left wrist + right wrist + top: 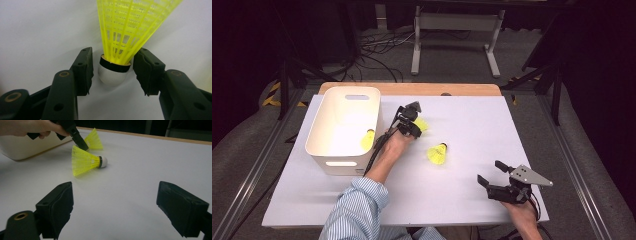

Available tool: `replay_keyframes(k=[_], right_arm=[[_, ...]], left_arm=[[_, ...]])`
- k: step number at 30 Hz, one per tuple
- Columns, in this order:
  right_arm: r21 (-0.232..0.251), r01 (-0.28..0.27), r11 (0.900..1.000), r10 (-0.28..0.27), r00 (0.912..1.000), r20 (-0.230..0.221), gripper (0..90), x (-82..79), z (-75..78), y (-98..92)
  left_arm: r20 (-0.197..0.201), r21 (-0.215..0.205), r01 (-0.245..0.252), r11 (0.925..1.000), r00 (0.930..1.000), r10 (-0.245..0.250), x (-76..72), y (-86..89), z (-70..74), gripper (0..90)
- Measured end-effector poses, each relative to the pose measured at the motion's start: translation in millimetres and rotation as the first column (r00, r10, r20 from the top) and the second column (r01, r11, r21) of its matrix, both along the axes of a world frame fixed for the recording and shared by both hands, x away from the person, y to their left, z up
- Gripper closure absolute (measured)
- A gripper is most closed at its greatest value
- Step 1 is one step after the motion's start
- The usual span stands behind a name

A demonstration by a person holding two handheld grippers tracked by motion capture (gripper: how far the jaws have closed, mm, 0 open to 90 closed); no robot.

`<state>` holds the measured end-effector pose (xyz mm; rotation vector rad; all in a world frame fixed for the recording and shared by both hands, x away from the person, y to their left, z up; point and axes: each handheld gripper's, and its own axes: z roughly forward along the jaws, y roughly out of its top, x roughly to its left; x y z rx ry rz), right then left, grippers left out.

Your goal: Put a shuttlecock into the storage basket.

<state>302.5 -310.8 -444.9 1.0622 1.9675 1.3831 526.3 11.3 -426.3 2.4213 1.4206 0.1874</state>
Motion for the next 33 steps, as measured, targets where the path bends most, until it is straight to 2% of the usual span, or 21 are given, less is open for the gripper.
replay_keyframes(k=[5,10,29,31,33], right_arm=[[-0.002,0.000,1.000,0.000,1.0000,-0.001,14.4,0.0,0.0,0.2],[-0.005,0.000,1.000,0.000,1.0000,-0.003,14.4,-0.1,-0.1,0.4],[-0.009,-0.003,1.000,0.003,1.0000,0.003,14.5,-0.5,0.4,0.9],[-0.009,-0.004,1.000,0.004,1.0000,0.004,14.5,-0.5,0.4,1.0],[-0.011,-0.005,1.000,0.005,1.0000,0.004,14.5,-0.6,0.4,1.1]], left_arm=[[0.001,0.001,0.002,1.0000,1.0000,-0.002,-0.5,-1.1,-0.2,57.9],[0.009,0.022,0.009,0.9997,0.9999,-0.009,-0.6,-1.5,0.0,63.2],[-0.003,0.036,0.007,0.9993,1.0000,-0.007,-3.8,-2.3,6.4,64.5],[-0.001,0.052,0.026,0.9983,0.9997,-0.026,-5.3,-4.1,8.2,64.6],[0.006,0.048,0.026,0.9985,0.9996,-0.026,-8.7,-5.1,11.5,64.6]])
